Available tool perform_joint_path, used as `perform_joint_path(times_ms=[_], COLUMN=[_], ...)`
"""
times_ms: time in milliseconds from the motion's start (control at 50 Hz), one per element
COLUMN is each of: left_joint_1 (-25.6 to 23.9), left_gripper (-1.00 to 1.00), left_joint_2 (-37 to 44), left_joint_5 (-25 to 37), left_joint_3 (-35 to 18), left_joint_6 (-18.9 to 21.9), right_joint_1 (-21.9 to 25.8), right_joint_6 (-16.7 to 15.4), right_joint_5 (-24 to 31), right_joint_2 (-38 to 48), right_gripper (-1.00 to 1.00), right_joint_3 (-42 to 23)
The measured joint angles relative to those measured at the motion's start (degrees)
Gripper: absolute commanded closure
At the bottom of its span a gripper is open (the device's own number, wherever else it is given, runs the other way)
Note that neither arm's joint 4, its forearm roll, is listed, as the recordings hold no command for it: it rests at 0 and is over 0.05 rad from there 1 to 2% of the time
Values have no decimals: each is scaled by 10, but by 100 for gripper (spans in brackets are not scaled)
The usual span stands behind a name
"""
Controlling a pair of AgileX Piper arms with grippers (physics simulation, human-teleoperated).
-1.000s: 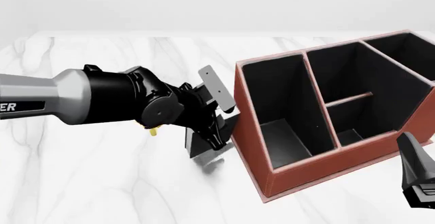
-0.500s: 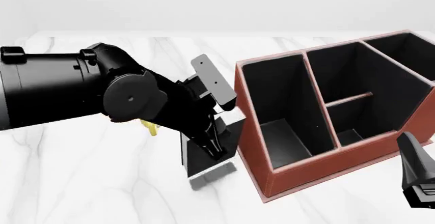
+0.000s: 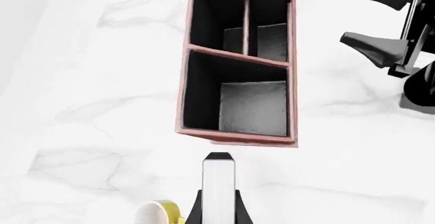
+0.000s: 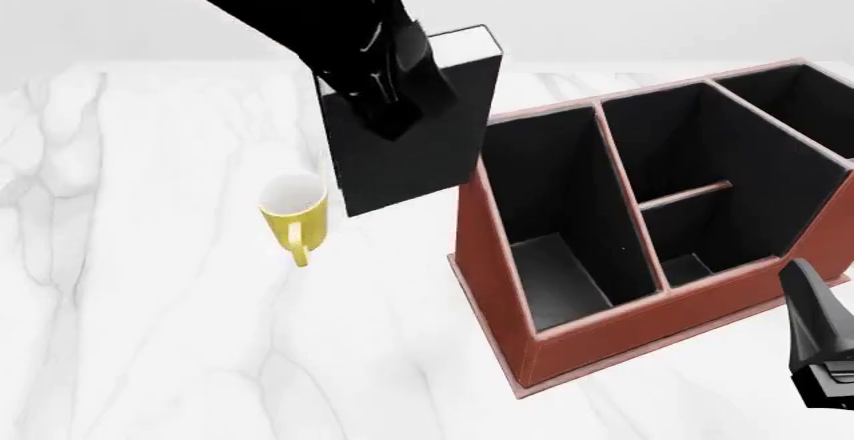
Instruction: Pick up the book and place it in the back compartment of the caddy.
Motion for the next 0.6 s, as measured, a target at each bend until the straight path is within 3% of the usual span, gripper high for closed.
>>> perform_joint_path(times_ms=[300, 600], left_joint_1=[-16, -73], left_gripper=[100, 100], left_joint_2=[74, 164], left_joint_5=[80, 99], left_joint_3=[-242, -406], left_joint_6=[59, 50], right_joint_1=[0, 1], right_joint_6=[1, 0], right_joint_5=[0, -1], right_joint_2=[0, 0], right_gripper=[-100, -100], right_joint_3=[0, 0])
